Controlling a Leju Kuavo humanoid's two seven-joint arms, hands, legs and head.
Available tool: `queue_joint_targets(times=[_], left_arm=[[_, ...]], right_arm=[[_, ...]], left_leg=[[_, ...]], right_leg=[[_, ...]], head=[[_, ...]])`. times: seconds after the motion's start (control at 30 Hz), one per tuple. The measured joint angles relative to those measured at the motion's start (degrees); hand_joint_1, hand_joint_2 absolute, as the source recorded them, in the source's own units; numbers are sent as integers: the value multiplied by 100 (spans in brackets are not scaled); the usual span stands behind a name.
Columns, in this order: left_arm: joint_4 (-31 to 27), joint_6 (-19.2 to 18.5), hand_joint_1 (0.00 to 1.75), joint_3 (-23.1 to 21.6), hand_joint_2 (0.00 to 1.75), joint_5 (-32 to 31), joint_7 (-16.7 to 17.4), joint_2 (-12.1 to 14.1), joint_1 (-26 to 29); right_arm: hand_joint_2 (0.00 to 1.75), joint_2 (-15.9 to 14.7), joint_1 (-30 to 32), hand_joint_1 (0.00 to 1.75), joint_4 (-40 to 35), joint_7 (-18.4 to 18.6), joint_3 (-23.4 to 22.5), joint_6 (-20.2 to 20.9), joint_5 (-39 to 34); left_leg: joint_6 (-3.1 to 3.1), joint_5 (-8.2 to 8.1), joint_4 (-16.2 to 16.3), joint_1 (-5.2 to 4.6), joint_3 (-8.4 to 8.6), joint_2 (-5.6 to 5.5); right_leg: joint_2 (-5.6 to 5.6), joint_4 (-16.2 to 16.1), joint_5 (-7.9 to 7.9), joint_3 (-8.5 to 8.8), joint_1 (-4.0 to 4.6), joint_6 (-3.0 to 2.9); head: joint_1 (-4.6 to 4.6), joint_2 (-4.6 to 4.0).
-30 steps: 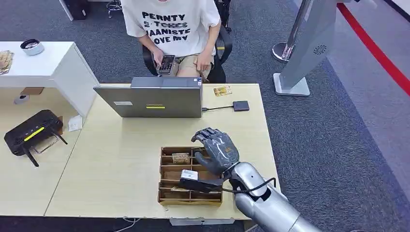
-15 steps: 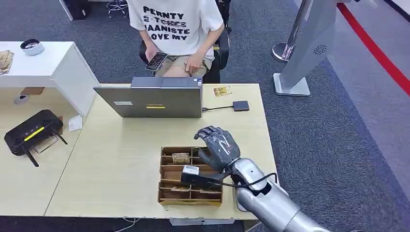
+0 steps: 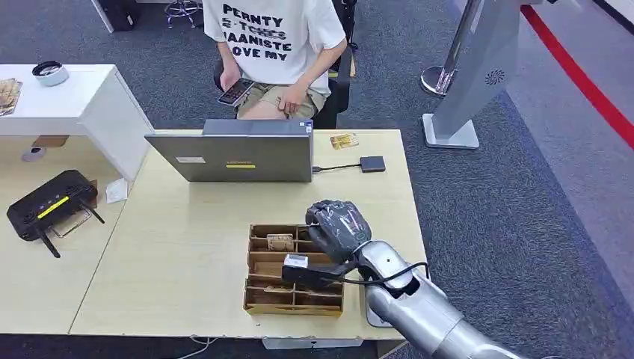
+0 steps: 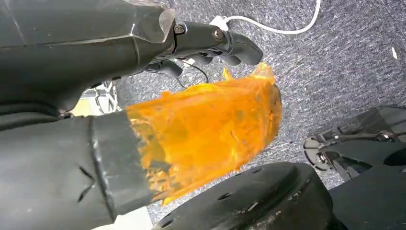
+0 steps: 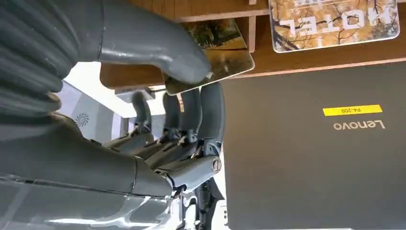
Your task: Pass the card to the sensor for recognition and then transmit it.
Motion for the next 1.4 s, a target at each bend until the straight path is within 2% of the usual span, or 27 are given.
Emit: queue_joint_targets(times=[0.63, 0.93, 1.13, 1.23, 1.4], left_arm=[[0, 0, 0, 0, 0, 0, -11, 0, -1], [2, 0, 0, 0, 0, 0, -63, -2, -2], [0, 0, 0, 2, 0, 0, -70, -2, -2], [0, 0, 0, 0, 0, 0, -72, -2, -1], [0, 0, 0, 0, 0, -9, -79, -4, -3]], right_arm=[[175, 2, -98, 175, 96, -4, 13, 31, -26], [175, 2, 116, 175, -232, -280, -157, -354, -404], [175, 2, 219, 175, -455, -378, -271, -400, -494], [175, 41, 368, 175, -655, -640, -393, -688, -749], [175, 122, 626, 175, -1040, -835, -599, -990, -999]], left_leg=[[0, 0, 0, 0, 1, 0], [0, 0, 0, 0, -1, 1], [0, 0, 0, 0, -2, 0], [0, 0, 0, 0, -3, 0], [0, -1, 0, 0, -3, 0]], right_leg=[[0, 0, 0, 1, 0, 0], [1, 0, 0, -1, 0, 0], [0, 0, -1, -3, 0, 0], [0, 0, -1, -3, 0, 1], [0, 0, -1, -4, 0, 1]], head=[[0, 0], [0, 0], [0, 0], [0, 0], [2, 0]])
